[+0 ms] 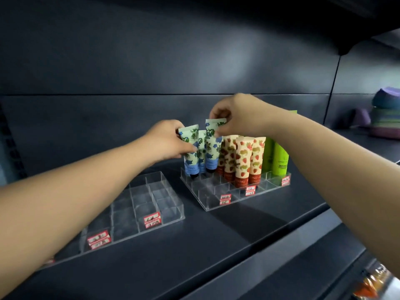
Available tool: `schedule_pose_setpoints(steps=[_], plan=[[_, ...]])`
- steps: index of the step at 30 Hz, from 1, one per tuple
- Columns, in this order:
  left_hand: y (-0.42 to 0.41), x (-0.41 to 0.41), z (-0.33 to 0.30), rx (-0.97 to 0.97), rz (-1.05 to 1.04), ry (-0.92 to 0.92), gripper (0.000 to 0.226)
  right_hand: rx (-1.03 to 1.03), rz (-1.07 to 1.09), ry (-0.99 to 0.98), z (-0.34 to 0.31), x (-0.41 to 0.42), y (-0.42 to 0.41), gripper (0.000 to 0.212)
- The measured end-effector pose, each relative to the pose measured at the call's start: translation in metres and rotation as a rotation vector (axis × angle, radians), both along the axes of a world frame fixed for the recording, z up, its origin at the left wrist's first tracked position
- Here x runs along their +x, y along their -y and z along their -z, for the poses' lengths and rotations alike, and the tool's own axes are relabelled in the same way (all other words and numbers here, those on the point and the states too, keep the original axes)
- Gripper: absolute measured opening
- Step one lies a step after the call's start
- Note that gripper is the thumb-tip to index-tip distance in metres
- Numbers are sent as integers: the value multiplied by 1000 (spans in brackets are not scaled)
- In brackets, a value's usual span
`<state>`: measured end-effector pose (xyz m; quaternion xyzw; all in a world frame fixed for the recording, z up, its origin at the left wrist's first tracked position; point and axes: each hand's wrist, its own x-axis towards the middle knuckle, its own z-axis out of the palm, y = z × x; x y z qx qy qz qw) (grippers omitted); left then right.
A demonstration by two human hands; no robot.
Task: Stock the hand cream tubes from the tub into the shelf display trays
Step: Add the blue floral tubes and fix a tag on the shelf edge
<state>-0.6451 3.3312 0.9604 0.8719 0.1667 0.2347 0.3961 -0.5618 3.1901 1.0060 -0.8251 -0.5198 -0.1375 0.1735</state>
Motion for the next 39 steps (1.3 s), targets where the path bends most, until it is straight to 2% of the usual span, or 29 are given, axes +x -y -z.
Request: schedule_pose_setpoints(steps=[8,18,25,39], plan=[[-6,11,9,3,-36,-48,26,-148,-6,162,0,14,-18,30],[-8,20,15,39,-19,-89,25,-313,38,221,11,28,-35,36],[-10,23,15,114,-34,-99,28,-338,51,301,10,31,-40,31],[-10,26,6,250,-48,-75,29,-358,15,298,7,37,-44,26]])
